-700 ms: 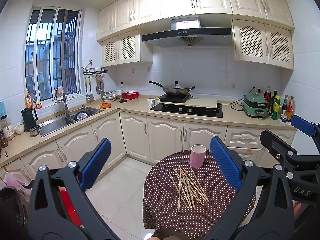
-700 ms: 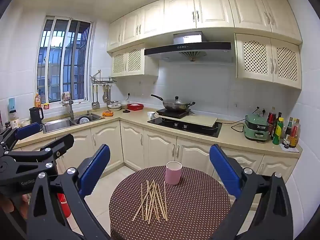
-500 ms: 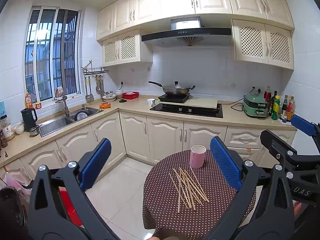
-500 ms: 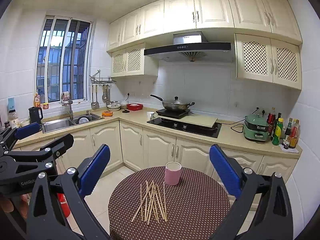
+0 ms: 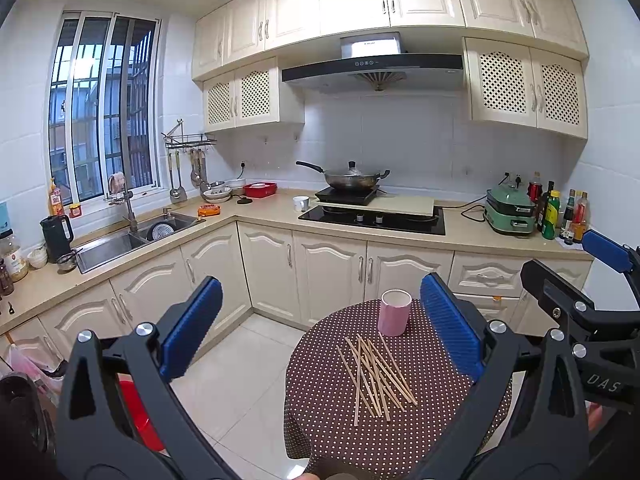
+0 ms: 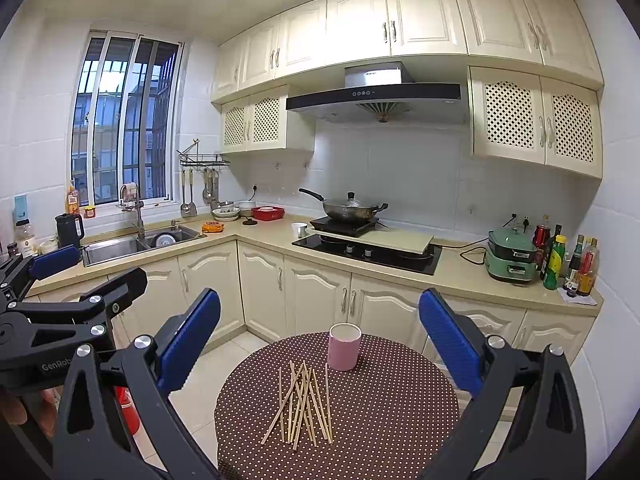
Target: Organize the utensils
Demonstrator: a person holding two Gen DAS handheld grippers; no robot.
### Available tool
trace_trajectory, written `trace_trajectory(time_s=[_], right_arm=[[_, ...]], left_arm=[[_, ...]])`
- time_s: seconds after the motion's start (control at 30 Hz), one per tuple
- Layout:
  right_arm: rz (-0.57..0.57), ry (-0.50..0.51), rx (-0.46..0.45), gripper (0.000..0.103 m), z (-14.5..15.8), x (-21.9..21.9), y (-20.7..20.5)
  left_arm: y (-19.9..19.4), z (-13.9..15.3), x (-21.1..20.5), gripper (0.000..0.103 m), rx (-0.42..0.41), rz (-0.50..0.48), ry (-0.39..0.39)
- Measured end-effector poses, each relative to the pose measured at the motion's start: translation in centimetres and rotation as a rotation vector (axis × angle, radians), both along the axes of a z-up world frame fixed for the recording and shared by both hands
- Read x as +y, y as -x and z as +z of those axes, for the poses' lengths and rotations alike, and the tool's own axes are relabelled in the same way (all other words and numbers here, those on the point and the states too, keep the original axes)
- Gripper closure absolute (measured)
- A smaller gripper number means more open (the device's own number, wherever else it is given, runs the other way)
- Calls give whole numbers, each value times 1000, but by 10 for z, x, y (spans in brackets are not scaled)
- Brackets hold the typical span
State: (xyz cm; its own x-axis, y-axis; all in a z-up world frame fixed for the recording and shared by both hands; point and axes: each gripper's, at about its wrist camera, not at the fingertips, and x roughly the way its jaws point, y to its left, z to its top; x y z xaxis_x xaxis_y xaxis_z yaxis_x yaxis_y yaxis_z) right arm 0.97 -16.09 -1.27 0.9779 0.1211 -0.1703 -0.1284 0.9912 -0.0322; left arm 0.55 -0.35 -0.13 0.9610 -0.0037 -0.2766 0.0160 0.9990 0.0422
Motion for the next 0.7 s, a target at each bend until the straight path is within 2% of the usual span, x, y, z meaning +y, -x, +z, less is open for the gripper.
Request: trace_trajectory(time_s=[0.43,0.7], right_arm=[[-12,-1,16,8,-2,-3,-3],[-18,5,41,8,-6,-4,-19]], left_arm=[[-5,0,-1,6,38,-5,15],[-18,-3,1,6,13,-14,9]])
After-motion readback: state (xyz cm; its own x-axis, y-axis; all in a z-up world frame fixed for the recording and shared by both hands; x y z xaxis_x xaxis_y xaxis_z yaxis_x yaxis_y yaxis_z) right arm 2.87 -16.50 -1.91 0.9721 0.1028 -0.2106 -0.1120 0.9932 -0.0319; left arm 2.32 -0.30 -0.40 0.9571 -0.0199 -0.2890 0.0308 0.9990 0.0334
